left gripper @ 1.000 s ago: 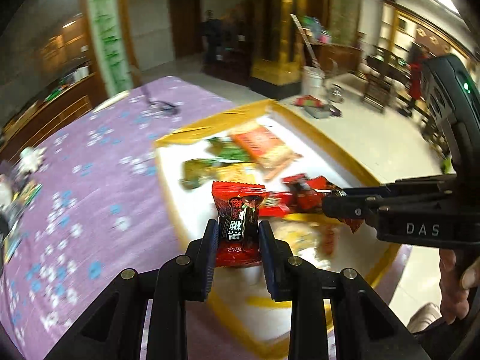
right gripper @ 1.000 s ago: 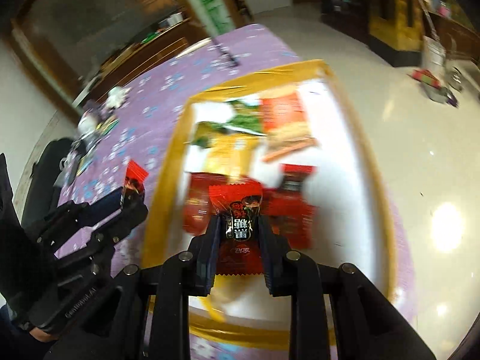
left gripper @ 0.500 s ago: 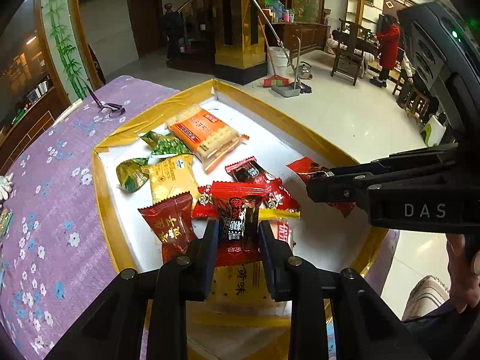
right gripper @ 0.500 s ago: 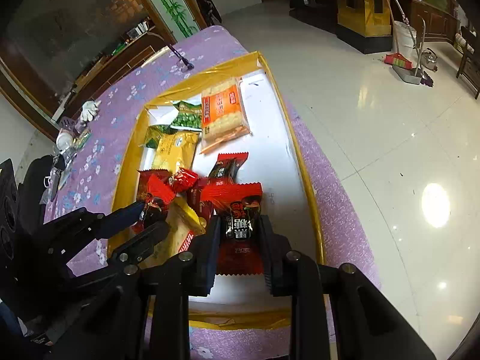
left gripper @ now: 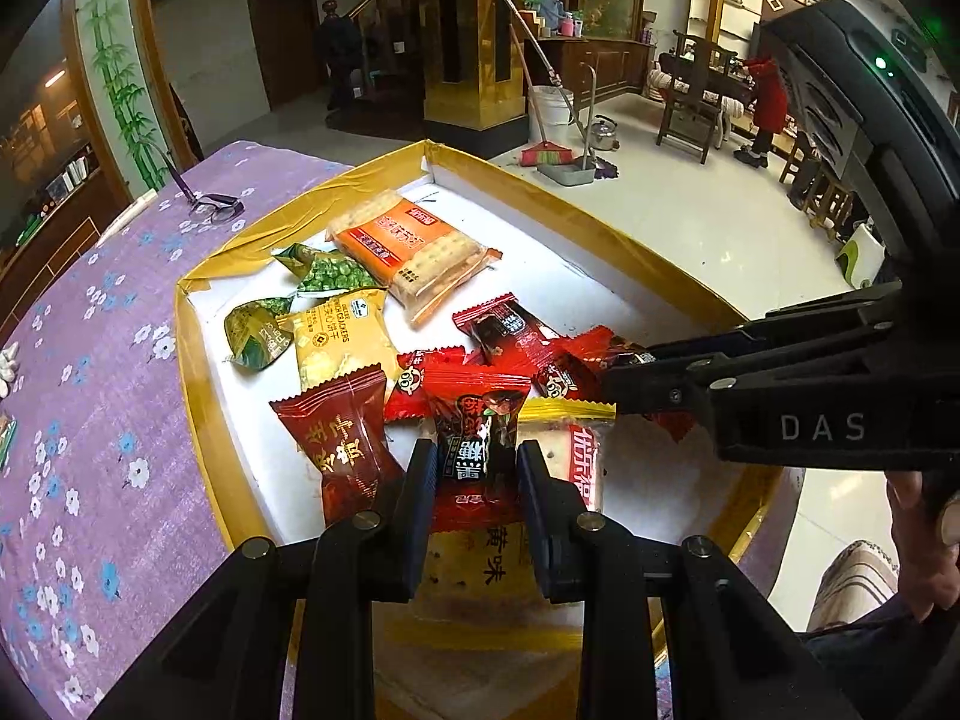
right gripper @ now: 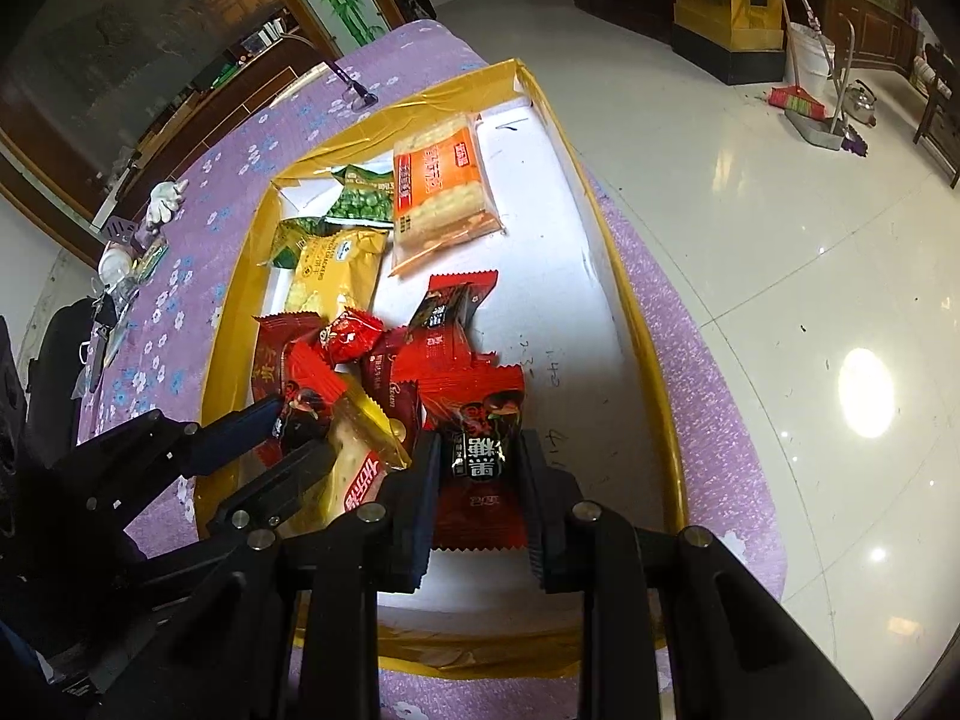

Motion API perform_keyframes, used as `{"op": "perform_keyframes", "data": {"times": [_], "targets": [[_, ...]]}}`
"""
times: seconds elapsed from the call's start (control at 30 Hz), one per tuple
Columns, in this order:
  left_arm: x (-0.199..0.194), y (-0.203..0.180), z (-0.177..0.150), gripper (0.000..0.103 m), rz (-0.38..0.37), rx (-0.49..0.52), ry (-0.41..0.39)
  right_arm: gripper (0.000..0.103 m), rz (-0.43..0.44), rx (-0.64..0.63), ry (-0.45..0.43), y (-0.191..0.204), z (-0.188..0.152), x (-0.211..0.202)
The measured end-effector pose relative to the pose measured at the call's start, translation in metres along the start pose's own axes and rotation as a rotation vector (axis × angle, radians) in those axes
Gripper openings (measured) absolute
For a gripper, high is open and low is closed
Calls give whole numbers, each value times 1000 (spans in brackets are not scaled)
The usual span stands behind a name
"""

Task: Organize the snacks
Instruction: 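Lower the candies into the tray and open both grippers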

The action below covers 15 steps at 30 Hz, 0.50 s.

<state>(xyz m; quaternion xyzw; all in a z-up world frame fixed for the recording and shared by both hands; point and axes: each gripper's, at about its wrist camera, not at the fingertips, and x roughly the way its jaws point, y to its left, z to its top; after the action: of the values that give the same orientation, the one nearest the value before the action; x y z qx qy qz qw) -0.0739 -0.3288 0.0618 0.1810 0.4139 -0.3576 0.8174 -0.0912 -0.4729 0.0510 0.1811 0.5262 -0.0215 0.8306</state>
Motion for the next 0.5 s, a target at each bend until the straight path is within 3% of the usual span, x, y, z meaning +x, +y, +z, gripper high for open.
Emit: {"op": "perform_keyframes", "data": {"times": [0.5], "targets": [[0, 5, 0, 30, -23, 9, -6, 24, -10, 9, 26, 3, 2, 9]]}}
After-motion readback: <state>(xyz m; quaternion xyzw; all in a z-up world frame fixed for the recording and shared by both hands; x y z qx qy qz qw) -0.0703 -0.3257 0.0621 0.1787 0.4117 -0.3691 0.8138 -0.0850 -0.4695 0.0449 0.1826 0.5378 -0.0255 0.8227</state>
